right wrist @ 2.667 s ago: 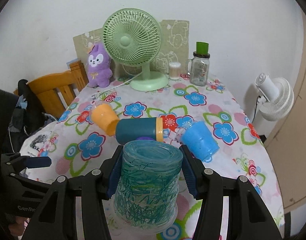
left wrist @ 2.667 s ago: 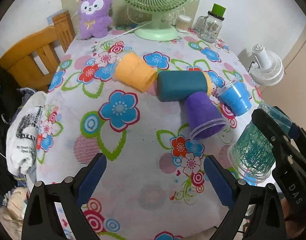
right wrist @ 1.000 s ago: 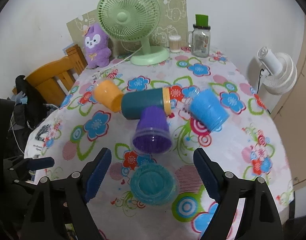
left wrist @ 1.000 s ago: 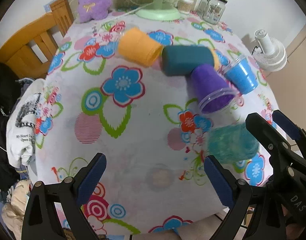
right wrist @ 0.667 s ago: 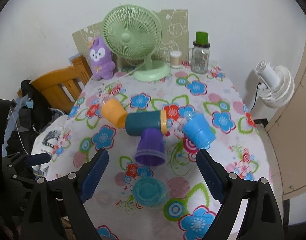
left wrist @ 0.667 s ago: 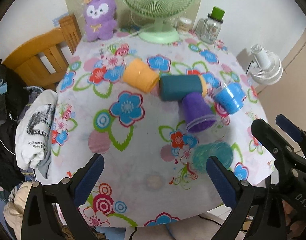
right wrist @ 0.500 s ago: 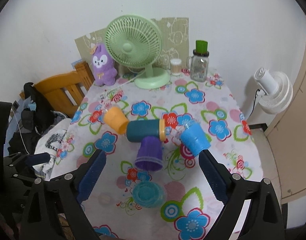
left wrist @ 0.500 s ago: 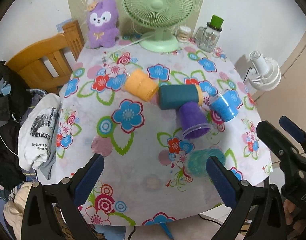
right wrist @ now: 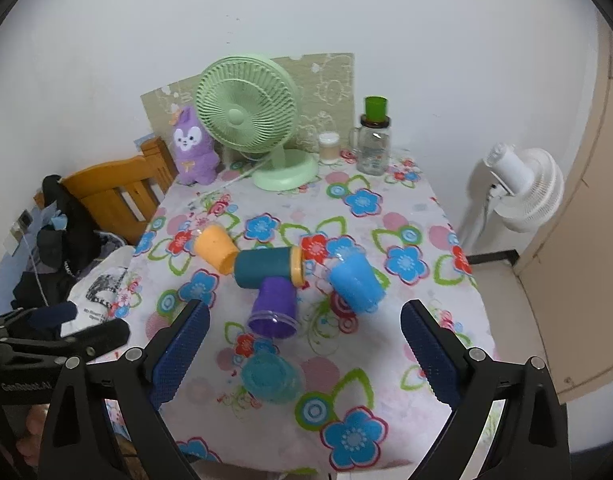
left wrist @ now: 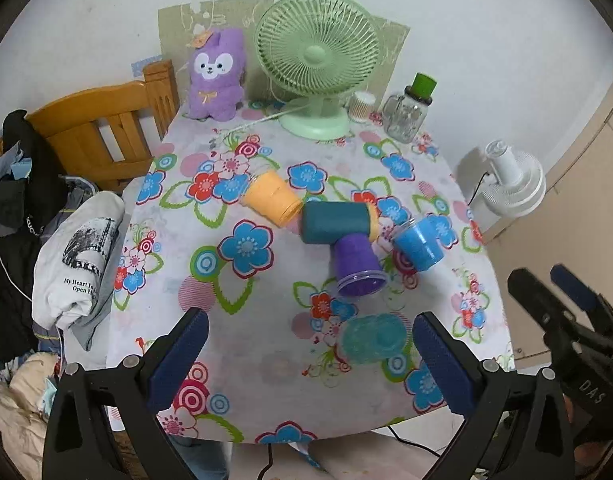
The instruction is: Flip cup upside down
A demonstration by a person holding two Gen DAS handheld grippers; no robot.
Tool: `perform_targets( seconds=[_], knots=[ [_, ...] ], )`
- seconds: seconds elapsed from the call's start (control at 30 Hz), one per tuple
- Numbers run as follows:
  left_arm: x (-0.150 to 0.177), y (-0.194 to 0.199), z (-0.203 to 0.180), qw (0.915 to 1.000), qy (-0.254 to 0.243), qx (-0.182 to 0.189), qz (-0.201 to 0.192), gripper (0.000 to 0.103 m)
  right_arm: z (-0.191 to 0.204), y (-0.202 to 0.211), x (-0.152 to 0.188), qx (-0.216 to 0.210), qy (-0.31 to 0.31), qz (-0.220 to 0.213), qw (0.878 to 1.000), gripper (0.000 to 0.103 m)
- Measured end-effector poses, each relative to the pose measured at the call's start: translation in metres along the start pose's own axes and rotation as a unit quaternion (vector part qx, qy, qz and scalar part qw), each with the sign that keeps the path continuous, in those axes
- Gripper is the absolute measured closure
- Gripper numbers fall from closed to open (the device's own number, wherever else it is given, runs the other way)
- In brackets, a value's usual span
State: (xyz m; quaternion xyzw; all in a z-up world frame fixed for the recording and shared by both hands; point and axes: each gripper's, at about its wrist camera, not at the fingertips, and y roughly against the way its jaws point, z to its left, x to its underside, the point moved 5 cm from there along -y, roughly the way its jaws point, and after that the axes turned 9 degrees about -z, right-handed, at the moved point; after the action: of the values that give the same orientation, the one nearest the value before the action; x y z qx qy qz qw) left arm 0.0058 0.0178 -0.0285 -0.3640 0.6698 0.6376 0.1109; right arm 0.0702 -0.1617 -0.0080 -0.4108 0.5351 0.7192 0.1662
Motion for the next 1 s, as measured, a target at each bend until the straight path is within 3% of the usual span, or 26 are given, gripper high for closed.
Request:
perform_targets(
  seconds=[1.0],
  knots=[
    [0.001,0.026,-0.025,0.9986,-0.032,0.002,-0.042,0.000,-0.006,0.032,0.000,0.022,0.002,-0.035,0.999,0.004]
  ],
)
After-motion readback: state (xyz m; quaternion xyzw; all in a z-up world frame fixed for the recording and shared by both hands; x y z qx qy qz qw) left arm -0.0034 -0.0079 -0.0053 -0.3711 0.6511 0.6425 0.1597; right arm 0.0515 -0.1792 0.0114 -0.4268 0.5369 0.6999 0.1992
